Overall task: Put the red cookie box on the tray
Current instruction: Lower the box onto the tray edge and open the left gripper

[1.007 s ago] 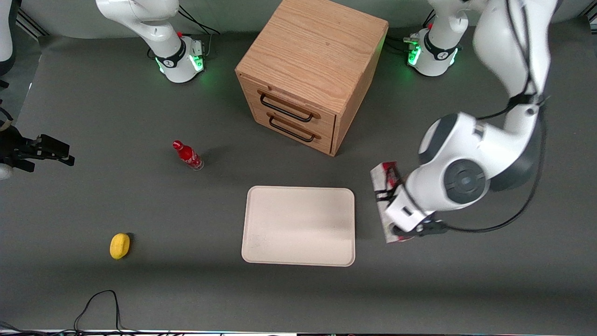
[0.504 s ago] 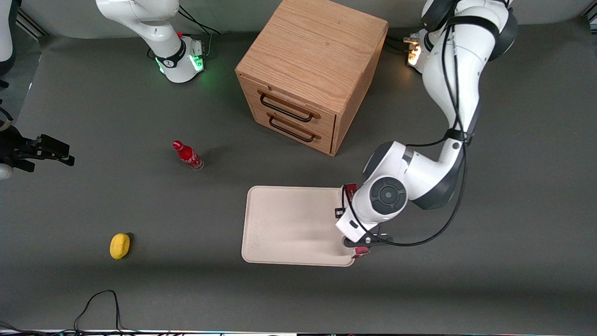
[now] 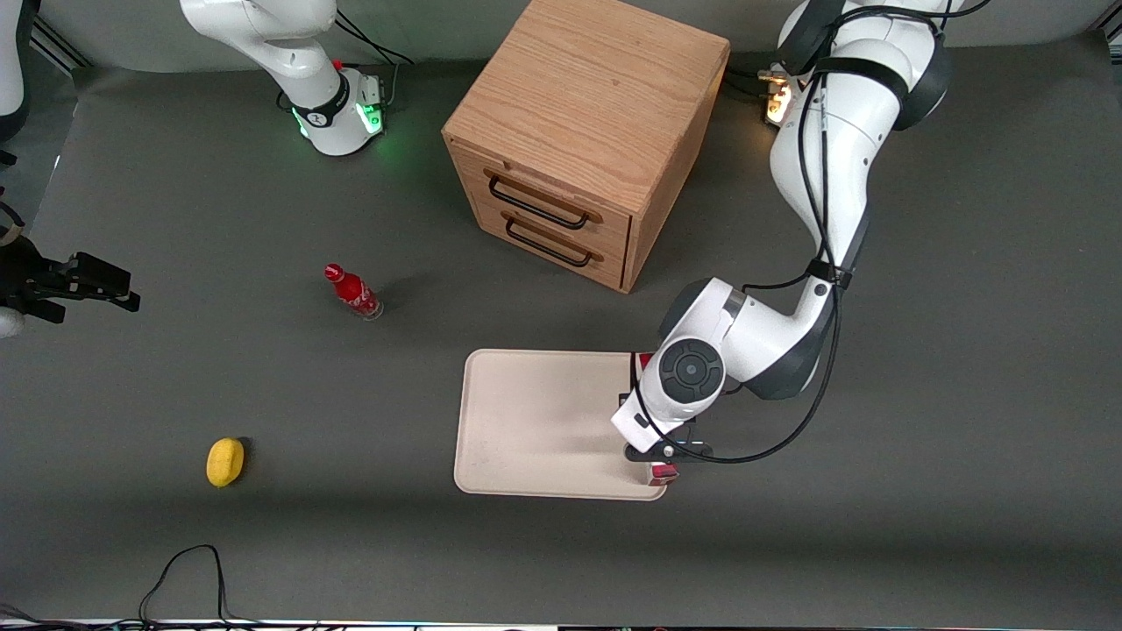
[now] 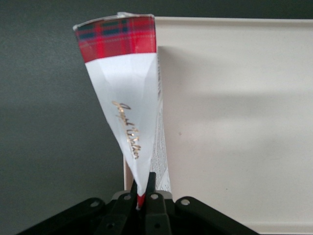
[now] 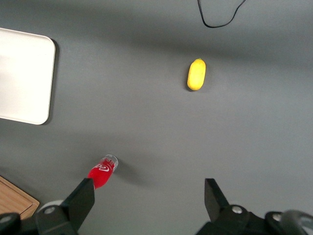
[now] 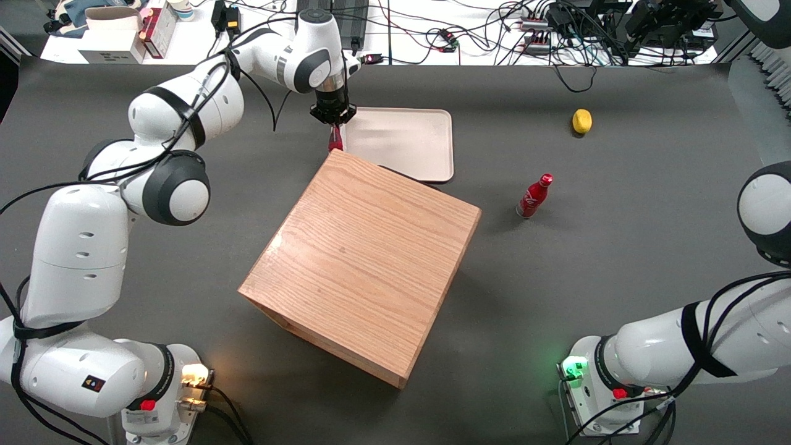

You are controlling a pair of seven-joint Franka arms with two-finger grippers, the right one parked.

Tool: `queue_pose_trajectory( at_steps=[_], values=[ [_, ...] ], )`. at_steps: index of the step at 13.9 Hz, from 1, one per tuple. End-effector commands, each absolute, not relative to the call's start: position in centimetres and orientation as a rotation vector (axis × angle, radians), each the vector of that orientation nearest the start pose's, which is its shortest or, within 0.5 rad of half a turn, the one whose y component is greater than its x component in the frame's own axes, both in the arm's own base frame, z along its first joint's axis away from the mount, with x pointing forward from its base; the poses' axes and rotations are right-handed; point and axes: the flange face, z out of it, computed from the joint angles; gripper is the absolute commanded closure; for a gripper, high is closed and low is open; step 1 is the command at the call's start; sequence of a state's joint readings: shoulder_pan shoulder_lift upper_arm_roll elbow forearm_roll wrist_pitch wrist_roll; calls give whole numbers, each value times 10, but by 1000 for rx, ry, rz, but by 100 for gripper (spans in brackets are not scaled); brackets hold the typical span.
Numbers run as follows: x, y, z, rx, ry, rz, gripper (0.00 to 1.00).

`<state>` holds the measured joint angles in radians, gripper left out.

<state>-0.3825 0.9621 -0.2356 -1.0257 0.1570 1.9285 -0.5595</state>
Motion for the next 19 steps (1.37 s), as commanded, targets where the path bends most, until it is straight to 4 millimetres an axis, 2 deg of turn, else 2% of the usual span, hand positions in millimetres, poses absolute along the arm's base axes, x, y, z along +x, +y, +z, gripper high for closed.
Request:
queue_pose_trajectory(
  at_steps=[1,4,5,6,9,13,15,16,17,19],
  values=[
    [674,-393,267,-3153,84,33,100],
    [674,-394,263,-3157,73,28,100],
    [674,-395,263,-3159,71,30,64],
    [673,-394,262,-3156,65,33,1],
    [672,-394,263,-3154,55,37,0],
    [674,-377,285,-3114,38,91,0],
    [675,-347,324,-3082,7,140,0],
    [673,-328,353,-3073,-4,150,0],
    [675,-300,379,-3070,-4,165,0],
    [666,-236,429,-3074,31,167,0]
  ],
)
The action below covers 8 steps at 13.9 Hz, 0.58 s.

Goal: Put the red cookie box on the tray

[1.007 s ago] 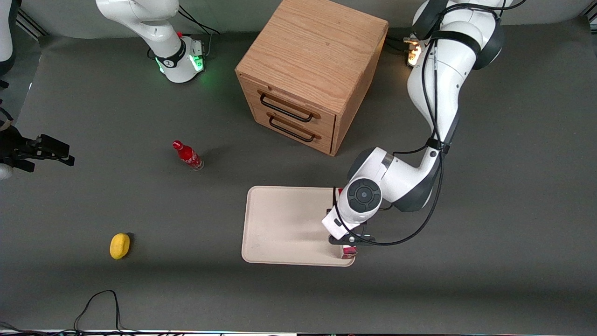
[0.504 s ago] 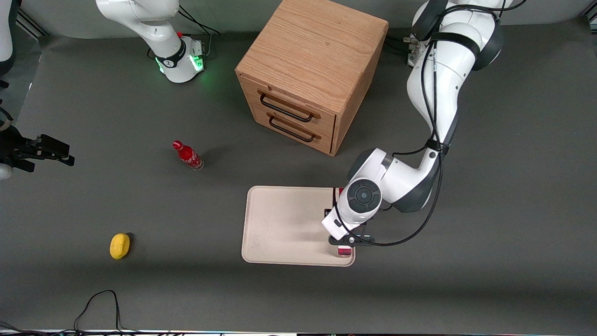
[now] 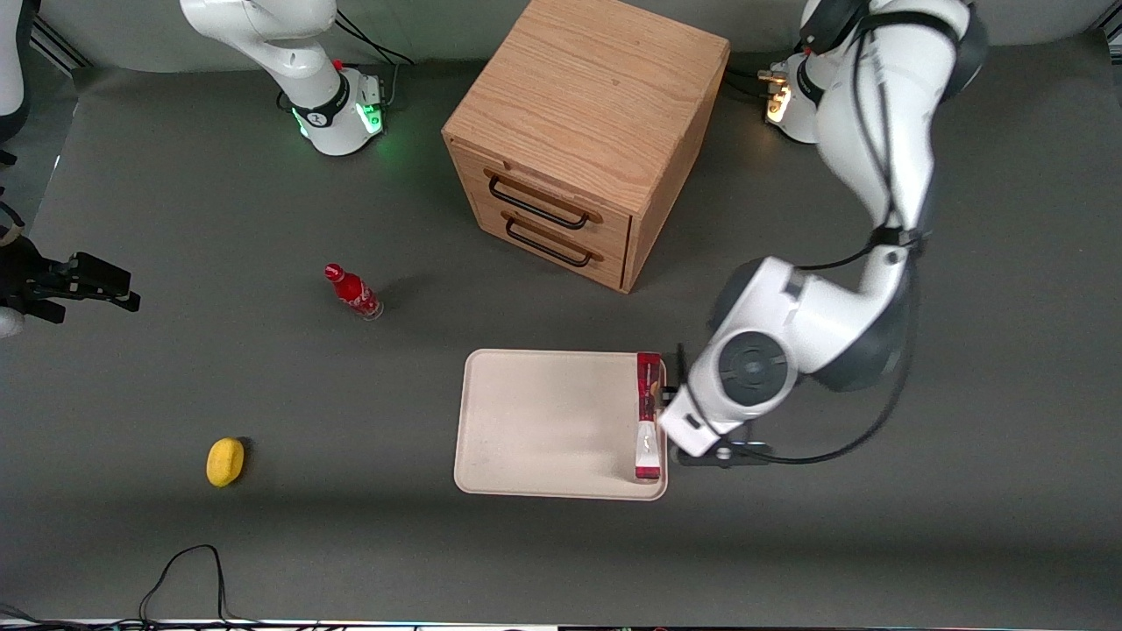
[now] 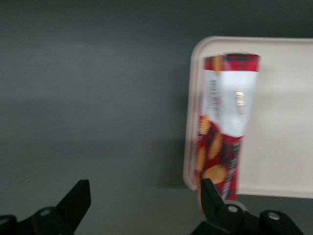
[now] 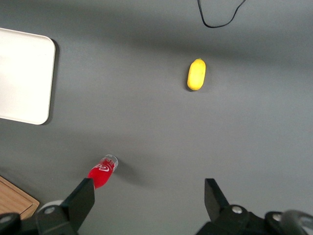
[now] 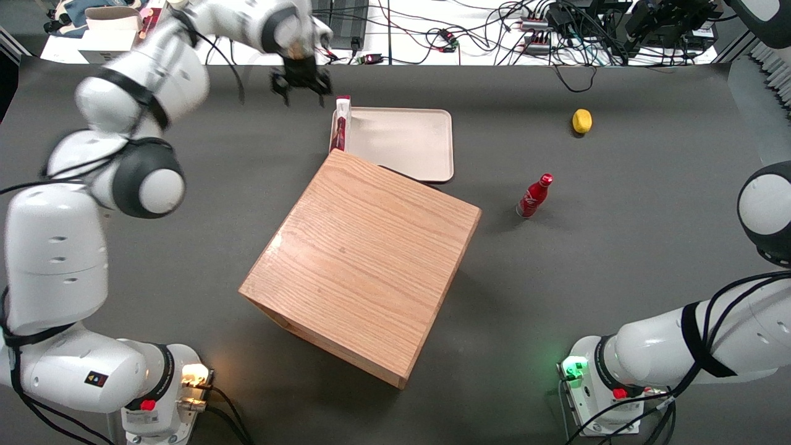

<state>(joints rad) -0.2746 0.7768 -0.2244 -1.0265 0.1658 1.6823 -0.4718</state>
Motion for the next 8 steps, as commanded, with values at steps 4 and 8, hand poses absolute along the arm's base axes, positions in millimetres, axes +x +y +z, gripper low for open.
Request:
queue_pose_trajectory(
  at_steps=[4,8],
  values=[
    [622,-120,492,-3061,51,162,0],
    [557,-49,523,-3015,-6,147,0]
  ],
)
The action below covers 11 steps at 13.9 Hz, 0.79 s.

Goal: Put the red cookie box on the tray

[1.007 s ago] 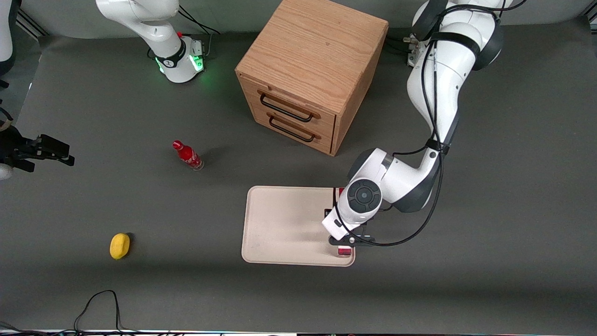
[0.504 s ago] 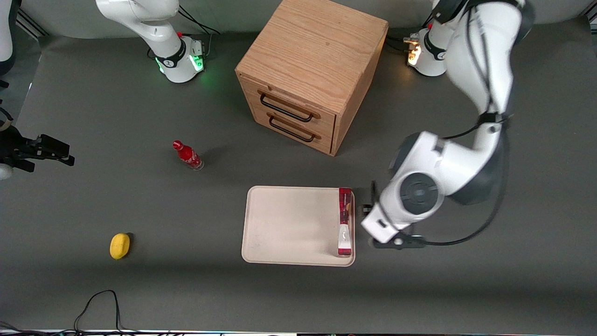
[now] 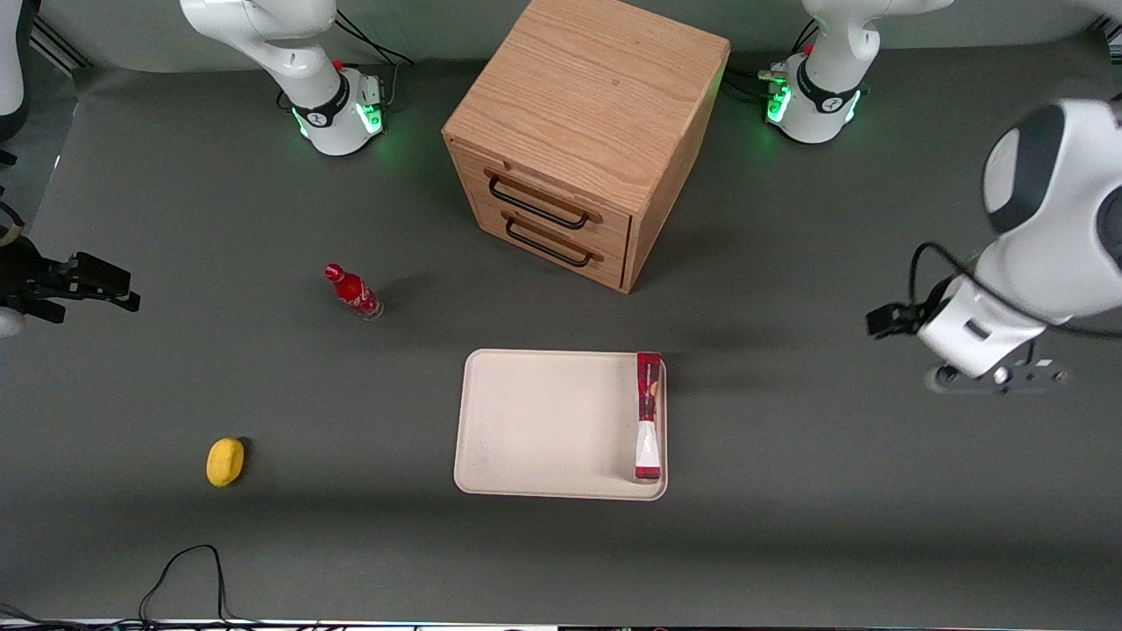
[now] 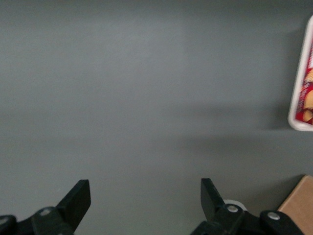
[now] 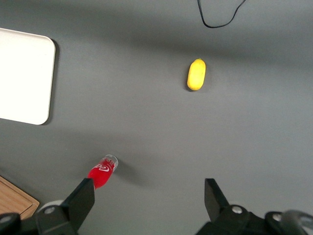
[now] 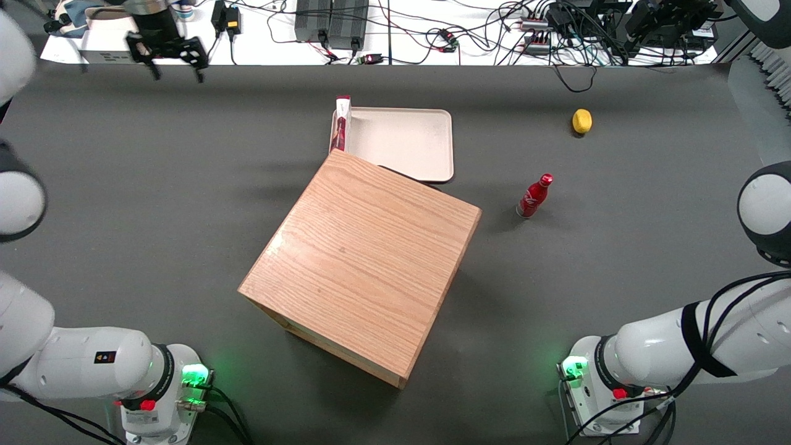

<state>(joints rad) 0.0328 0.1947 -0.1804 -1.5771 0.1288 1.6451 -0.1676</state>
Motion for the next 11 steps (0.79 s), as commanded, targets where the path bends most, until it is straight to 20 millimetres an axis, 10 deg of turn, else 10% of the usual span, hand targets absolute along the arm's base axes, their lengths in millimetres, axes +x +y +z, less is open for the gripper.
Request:
queue_pose_trajectory(
  at_steps=[1,11],
  values=[
    [544,-35,530,-3013,-44,138,0],
    [523,17,603,-3110,-256,183,0]
  ],
)
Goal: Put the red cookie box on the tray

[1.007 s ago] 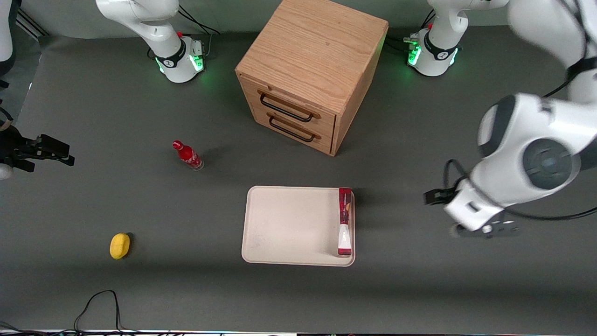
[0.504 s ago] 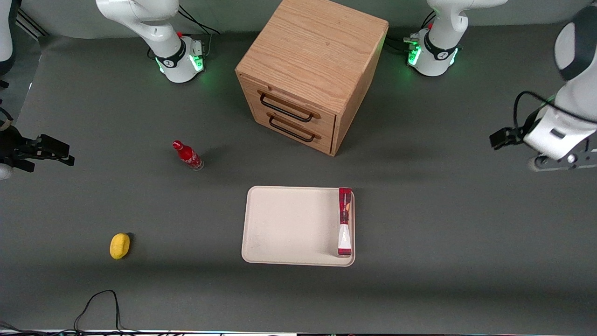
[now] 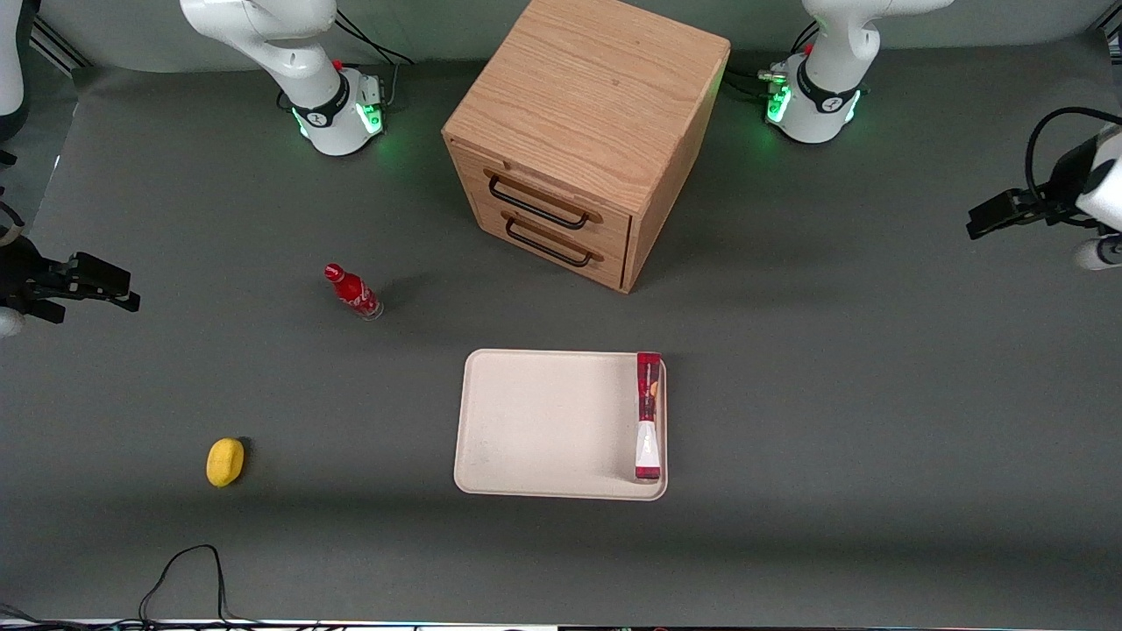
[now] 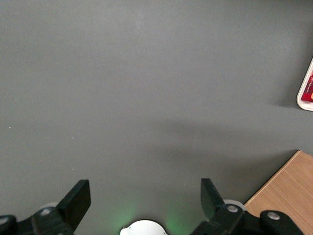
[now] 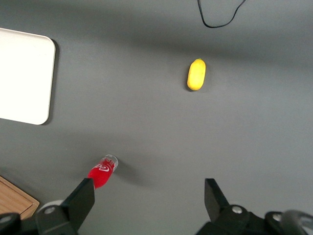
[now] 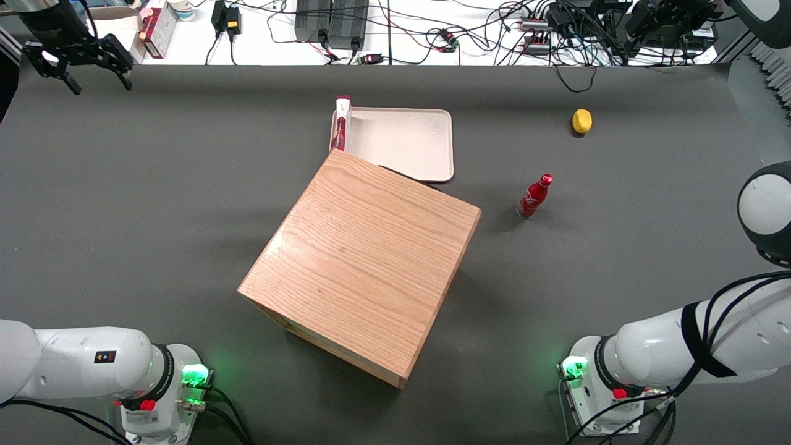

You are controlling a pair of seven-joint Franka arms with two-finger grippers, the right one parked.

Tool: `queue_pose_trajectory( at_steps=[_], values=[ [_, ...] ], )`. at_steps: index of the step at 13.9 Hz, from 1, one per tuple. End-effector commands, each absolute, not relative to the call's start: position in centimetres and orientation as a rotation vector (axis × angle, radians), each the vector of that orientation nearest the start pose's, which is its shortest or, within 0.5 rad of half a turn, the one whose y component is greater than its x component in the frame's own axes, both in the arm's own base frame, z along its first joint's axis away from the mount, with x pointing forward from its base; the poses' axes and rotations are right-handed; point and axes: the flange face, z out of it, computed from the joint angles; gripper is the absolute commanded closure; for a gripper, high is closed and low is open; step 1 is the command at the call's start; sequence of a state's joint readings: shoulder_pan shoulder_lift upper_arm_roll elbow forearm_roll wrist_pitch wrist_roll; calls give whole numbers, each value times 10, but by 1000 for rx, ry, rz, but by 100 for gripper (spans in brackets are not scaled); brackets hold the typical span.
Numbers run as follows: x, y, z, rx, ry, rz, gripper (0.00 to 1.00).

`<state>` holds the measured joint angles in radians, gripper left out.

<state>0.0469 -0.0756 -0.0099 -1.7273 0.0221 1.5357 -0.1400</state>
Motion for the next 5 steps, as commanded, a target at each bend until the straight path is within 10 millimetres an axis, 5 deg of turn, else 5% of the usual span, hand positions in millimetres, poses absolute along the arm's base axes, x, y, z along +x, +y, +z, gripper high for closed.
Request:
queue_pose_trajectory(
  at_steps=[1,5],
  values=[
    [524,12,604,-3106,-242,180,0],
    [527,0,599,-3081,-212,187,0]
  ],
)
